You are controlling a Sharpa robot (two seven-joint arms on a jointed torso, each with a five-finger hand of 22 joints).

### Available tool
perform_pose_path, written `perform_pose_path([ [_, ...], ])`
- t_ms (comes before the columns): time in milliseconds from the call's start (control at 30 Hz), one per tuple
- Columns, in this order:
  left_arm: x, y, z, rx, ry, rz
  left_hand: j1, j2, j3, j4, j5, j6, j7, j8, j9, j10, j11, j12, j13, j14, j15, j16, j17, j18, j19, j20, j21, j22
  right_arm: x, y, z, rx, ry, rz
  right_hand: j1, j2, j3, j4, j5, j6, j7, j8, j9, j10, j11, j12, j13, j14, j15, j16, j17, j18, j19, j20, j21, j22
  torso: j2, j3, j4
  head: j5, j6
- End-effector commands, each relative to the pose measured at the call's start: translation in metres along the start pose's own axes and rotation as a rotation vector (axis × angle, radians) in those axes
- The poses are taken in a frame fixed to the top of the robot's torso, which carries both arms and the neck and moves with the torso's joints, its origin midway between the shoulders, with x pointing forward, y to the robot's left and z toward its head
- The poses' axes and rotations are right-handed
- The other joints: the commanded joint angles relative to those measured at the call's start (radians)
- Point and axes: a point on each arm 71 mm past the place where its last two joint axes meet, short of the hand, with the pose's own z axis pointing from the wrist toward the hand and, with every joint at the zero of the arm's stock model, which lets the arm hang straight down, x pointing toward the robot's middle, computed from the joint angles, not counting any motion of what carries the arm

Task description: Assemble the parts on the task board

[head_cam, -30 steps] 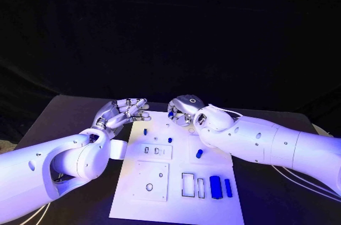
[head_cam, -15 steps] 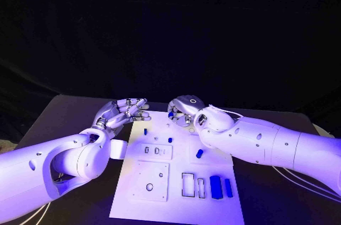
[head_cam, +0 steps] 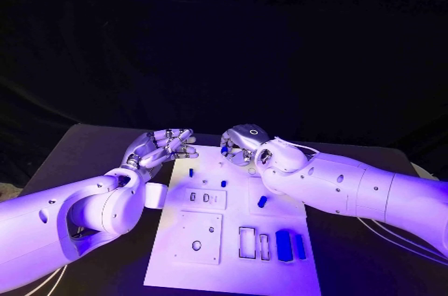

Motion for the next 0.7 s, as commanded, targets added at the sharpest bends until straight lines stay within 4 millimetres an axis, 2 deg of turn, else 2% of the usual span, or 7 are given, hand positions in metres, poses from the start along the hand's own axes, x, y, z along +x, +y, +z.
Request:
perform_pose_path([
  [33, 0.0021, -0.0016, 0.0008, 0.008, 0.018, -0.010, -0.001, 0.001, 0.006, -0.002, -0.003, -0.001, 0.007, -0.007, -0.002, -0.002, 0.008, -0.006, 0.000, 0.002, 0.005, 0.000, 0.001, 0.004, 0.002, 0.001, 0.006, 0.001, 0.0098, -0.0020, -0.0041, 0.016, 0.062, -0.013, -0.001, 0.002, 0.001, 0.005, -0.001, 0.007, 0.000, 0.017, 0.053, -0.001, -0.002, -0.004, 0.002, 0.040, -0.003, 0.005, 0.002, -0.015, 0.005, 0.003, 0.004, 0.063, 0.000, 0.0005, 0.0013, 0.000, -0.002],
  [700, -0.0022, -0.0014, 0.0014, 0.007, 0.009, -0.006, 0.000, 0.001, 0.008, -0.002, -0.003, -0.001, 0.007, -0.007, -0.002, -0.001, 0.008, -0.008, 0.000, 0.002, 0.005, 0.000, 0.002, 0.004, 0.002, 0.001, 0.006, 0.001, 0.0090, -0.0042, -0.0064, 0.020, 0.057, -0.012, -0.005, -0.001, 0.000, 0.007, 0.000, 0.008, -0.001, 0.018, 0.055, 0.000, -0.002, -0.004, 0.003, 0.040, -0.003, 0.006, 0.002, -0.017, 0.008, 0.003, 0.007, 0.068, 0.001, 0.0001, 0.0014, -0.003, 0.002],
])
